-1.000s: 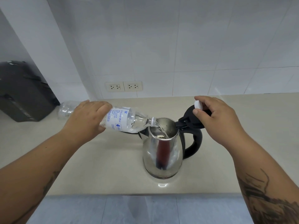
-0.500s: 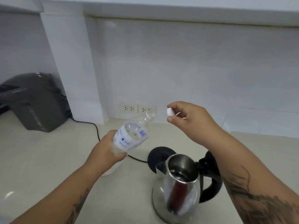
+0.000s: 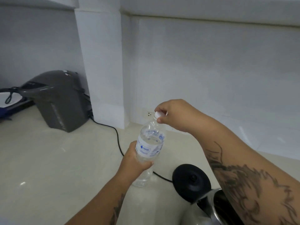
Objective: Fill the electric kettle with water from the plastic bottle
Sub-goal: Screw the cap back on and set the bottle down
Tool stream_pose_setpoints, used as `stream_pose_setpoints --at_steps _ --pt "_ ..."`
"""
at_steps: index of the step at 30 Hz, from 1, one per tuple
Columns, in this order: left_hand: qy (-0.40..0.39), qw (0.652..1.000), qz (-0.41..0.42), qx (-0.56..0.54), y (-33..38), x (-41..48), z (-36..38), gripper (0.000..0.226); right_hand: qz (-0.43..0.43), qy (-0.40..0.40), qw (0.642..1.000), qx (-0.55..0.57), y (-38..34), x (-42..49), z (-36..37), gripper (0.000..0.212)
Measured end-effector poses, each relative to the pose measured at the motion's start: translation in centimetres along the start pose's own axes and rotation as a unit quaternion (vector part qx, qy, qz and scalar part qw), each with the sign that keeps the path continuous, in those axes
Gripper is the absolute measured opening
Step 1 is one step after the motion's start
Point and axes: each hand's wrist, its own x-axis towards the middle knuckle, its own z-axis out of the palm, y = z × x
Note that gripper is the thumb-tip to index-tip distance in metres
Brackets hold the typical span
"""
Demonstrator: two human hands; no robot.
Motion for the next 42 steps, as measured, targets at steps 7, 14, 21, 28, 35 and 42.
stream_pose_setpoints --at_steps 7,14,21,28,35,42 --pt "0.011 0.999 -0.015 -0.026 -2.1 1.1 0.5 0.064 -0.025 -0.035 0.985 -0.166 -2.2 2.5 0.9 0.029" --pt "-0.008 0.999 -0.027 -0.041 -3.4 1.1 -0.2 0.074 0.024 0.017 0.974 -0.226 -4.0 3.2 2.8 0.058" --pt "-0.016 0.998 -0.029 -0.046 -3.3 0.7 -0.2 0.074 -0.039 -0.046 0.982 -0.179 -3.7 1.9 1.8 0.031" --pt "-0.023 0.999 -0.037 -0.028 -2.6 0.4 -0.3 0.081 0.029 0.038 0.980 -0.192 -3.7 1.1 2.8 0.047" --pt "-0.028 0.993 -0.067 0.091 -1.2 -1.4 -2.3 0.089 0.060 0.092 0.992 -0.067 -0.8 -5.5 -4.5 0.052" --pt "-0.189 0.892 -0.232 0.340 1.7 -6.7 -2.4 0.056 0.145 0.173 0.969 0.096 6.4 -17.6 -8.7 0.036"
